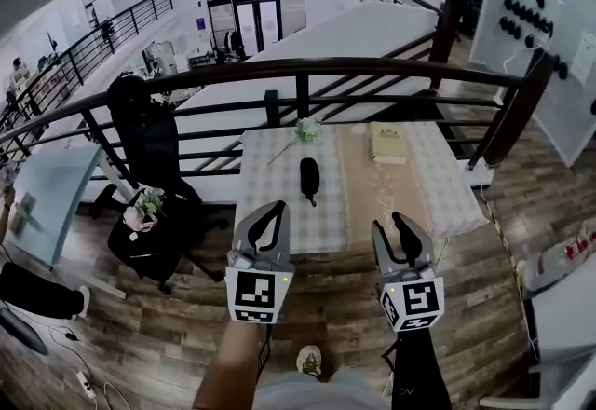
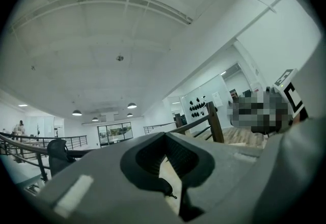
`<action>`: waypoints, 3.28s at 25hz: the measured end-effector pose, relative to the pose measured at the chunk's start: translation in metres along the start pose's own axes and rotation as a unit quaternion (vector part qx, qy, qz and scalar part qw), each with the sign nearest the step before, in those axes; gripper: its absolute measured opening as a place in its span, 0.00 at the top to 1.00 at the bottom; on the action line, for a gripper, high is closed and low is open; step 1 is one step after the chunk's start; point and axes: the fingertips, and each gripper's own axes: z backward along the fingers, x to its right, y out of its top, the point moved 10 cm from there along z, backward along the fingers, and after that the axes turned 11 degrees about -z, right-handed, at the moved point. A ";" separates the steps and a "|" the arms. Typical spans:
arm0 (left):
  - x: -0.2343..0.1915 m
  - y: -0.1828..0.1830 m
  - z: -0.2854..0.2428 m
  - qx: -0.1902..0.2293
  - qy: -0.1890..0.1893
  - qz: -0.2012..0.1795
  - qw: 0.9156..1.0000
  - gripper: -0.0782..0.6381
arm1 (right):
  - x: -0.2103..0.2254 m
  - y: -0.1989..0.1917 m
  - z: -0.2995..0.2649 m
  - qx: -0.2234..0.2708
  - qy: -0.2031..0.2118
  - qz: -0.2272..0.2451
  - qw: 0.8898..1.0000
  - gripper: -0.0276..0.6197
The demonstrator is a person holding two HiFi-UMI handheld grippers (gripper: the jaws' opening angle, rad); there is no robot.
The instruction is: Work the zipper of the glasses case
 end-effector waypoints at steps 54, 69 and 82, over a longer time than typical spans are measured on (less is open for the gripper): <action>-0.066 -0.134 -0.329 -0.086 -0.033 0.024 0.995 0.88 | 0.155 -0.055 -0.344 -0.025 0.049 -0.087 0.995 0.69; -0.088 -0.178 -0.403 -0.082 -0.240 -0.041 0.966 0.71 | 0.156 -0.074 -0.387 -0.061 -0.021 -0.094 0.993 0.69; -0.037 -0.289 -0.443 -0.229 -0.532 0.008 0.815 0.51 | 0.178 -0.103 -0.369 -0.084 -0.100 -0.101 0.986 0.69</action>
